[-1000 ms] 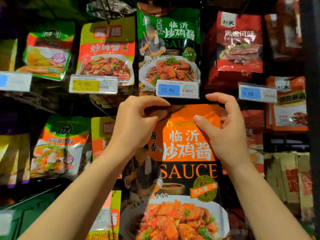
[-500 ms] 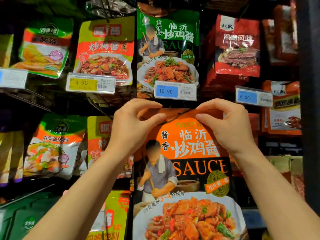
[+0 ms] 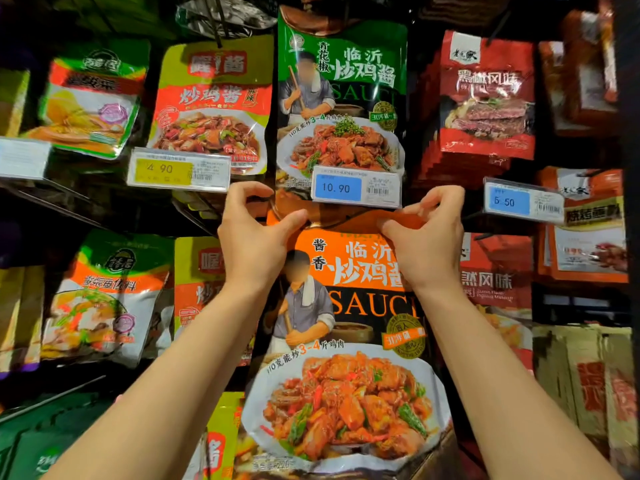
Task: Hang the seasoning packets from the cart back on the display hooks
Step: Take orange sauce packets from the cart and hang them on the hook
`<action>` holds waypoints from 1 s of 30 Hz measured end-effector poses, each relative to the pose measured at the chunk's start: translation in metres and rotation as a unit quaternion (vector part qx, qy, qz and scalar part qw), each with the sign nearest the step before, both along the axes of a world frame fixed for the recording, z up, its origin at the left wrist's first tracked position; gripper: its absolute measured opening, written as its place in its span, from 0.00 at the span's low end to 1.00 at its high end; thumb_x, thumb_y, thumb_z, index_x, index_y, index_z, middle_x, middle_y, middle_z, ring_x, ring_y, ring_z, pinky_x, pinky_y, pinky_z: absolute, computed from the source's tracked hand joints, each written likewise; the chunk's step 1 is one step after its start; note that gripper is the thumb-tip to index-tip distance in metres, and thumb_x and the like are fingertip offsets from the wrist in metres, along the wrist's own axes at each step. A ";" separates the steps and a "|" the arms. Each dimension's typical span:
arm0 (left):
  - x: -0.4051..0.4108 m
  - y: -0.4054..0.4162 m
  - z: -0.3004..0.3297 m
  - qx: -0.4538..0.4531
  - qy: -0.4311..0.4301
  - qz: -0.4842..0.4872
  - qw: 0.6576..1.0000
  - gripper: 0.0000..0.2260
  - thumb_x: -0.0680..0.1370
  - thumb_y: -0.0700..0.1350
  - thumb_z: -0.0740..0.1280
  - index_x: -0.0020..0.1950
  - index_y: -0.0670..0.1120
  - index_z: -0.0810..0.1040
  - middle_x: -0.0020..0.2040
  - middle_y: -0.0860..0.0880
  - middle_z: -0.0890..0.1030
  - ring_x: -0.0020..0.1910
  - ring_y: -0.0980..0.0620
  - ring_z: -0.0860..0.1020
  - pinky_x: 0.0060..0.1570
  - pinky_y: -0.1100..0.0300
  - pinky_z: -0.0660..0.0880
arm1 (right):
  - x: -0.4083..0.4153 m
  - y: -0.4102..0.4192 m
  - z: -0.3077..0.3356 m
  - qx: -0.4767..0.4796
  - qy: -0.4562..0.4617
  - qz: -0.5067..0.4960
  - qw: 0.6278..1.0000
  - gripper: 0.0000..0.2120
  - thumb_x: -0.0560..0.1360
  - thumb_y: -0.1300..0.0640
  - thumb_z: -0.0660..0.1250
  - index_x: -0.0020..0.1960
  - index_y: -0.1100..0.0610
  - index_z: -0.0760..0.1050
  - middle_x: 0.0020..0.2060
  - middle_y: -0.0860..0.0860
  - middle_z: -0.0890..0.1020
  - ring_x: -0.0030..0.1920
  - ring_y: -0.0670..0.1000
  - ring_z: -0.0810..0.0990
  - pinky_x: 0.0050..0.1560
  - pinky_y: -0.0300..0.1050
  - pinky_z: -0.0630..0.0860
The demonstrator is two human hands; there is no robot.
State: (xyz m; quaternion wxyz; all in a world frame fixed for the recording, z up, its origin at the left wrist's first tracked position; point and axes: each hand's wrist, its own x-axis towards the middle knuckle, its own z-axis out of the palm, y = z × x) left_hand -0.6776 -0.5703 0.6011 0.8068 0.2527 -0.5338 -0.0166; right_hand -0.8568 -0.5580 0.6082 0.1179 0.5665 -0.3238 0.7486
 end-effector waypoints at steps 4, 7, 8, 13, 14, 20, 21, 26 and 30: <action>0.001 -0.006 0.001 0.005 -0.003 0.003 1.000 0.17 0.65 0.46 0.78 0.42 0.57 0.70 0.43 0.58 0.77 0.45 0.55 0.78 0.50 0.50 0.76 | -0.003 -0.003 0.010 0.047 0.018 0.009 0.999 0.24 0.65 0.64 0.74 0.49 0.54 0.60 0.37 0.45 0.74 0.40 0.47 0.76 0.43 0.38 0.73; 0.002 -0.009 0.002 0.017 -0.012 -0.004 1.000 0.12 0.65 0.47 0.77 0.38 0.54 0.75 0.40 0.56 0.80 0.43 0.55 0.78 0.49 0.50 0.77 | -0.005 -0.002 0.016 0.080 0.019 0.031 0.996 0.25 0.64 0.64 0.74 0.50 0.53 0.61 0.39 0.47 0.75 0.46 0.53 0.78 0.49 0.55 0.76; 0.002 -0.010 0.003 0.024 -0.012 -0.016 1.000 0.10 0.65 0.47 0.77 0.37 0.54 0.77 0.40 0.55 0.81 0.44 0.53 0.79 0.49 0.49 0.77 | -0.005 -0.002 0.017 0.089 0.018 0.039 0.995 0.25 0.64 0.64 0.74 0.50 0.53 0.61 0.39 0.47 0.76 0.47 0.53 0.78 0.50 0.57 0.76; 0.000 -0.006 0.006 0.050 0.019 -0.106 0.993 0.07 0.66 0.42 0.77 0.40 0.50 0.82 0.41 0.48 0.83 0.45 0.45 0.82 0.46 0.48 0.80 | -0.008 -0.002 0.019 0.112 0.010 0.070 0.991 0.25 0.65 0.65 0.74 0.51 0.51 0.61 0.45 0.53 0.79 0.48 0.53 0.79 0.50 0.58 0.77; 0.001 -0.004 0.007 0.047 0.023 -0.123 0.991 0.07 0.66 0.41 0.77 0.41 0.49 0.83 0.42 0.47 0.84 0.45 0.44 0.82 0.45 0.49 0.80 | -0.008 -0.003 0.020 0.113 0.010 0.074 0.991 0.25 0.65 0.65 0.74 0.51 0.51 0.61 0.45 0.53 0.79 0.47 0.53 0.80 0.50 0.57 0.78; 0.005 -0.020 0.003 0.052 0.003 -0.104 0.993 0.08 0.65 0.41 0.78 0.40 0.51 0.83 0.41 0.49 0.84 0.42 0.50 0.82 0.43 0.51 0.80 | -0.007 -0.015 0.017 0.129 0.029 0.083 0.988 0.24 0.66 0.67 0.73 0.48 0.48 0.62 0.41 0.50 0.79 0.45 0.53 0.80 0.50 0.58 0.78; 0.005 -0.024 -0.001 0.061 0.004 -0.102 0.993 0.08 0.65 0.42 0.78 0.39 0.52 0.83 0.40 0.50 0.84 0.42 0.49 0.82 0.45 0.49 0.80 | -0.007 -0.018 0.013 0.135 0.029 0.079 0.987 0.25 0.66 0.66 0.73 0.45 0.45 0.62 0.40 0.50 0.79 0.45 0.53 0.80 0.50 0.60 0.77; 0.003 -0.032 -0.008 0.035 -0.051 0.014 0.998 0.05 0.68 0.46 0.75 0.42 0.54 0.82 0.41 0.57 0.82 0.41 0.60 0.78 0.43 0.64 0.74 | -0.005 -0.027 0.001 0.110 0.034 0.029 0.993 0.23 0.68 0.61 0.74 0.50 0.49 0.61 0.40 0.47 0.79 0.45 0.51 0.79 0.47 0.55 0.76; 0.005 -0.024 -0.023 0.035 -0.155 0.114 0.981 0.08 0.74 0.51 0.68 0.52 0.53 0.81 0.53 0.53 0.80 0.55 0.54 0.76 0.52 0.61 0.71 | -0.005 -0.017 -0.027 0.066 0.088 -0.083 0.990 0.17 0.72 0.55 0.69 0.56 0.52 0.65 0.52 0.48 0.73 0.56 0.52 0.72 0.50 0.43 0.67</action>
